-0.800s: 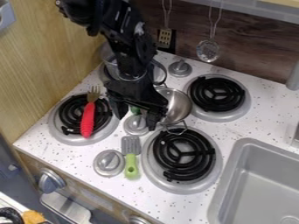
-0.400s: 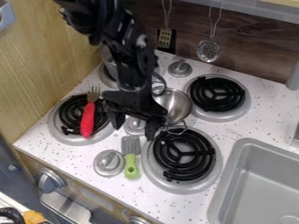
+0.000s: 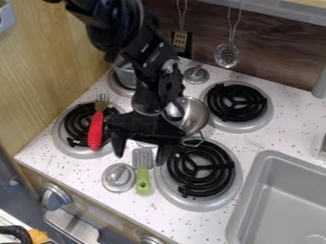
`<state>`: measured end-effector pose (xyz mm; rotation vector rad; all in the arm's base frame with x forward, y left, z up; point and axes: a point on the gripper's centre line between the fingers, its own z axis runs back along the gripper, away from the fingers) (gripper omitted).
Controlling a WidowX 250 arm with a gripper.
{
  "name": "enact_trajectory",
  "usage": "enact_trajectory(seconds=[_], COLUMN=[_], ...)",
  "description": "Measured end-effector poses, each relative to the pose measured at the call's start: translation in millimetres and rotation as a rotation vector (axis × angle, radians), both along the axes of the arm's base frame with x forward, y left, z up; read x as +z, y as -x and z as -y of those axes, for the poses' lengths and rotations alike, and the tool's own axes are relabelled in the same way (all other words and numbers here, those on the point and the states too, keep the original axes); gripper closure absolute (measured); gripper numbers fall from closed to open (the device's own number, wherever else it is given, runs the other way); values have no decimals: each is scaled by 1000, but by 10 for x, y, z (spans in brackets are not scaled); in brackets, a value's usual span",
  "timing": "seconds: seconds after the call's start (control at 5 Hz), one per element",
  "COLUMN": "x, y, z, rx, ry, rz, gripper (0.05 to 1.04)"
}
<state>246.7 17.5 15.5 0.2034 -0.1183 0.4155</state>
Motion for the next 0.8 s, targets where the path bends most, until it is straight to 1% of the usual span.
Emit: enact_trajectory(seconds=[0.2, 0.4, 0.6, 0.8], x=[-10, -14, -5, 75], y=[15, -2, 7, -83], z=[3, -55, -243, -524], rx=[129, 158, 161, 134], ry=[27, 19, -3, -34], rz=[19, 43, 37, 56], gripper=[83, 83, 83, 83])
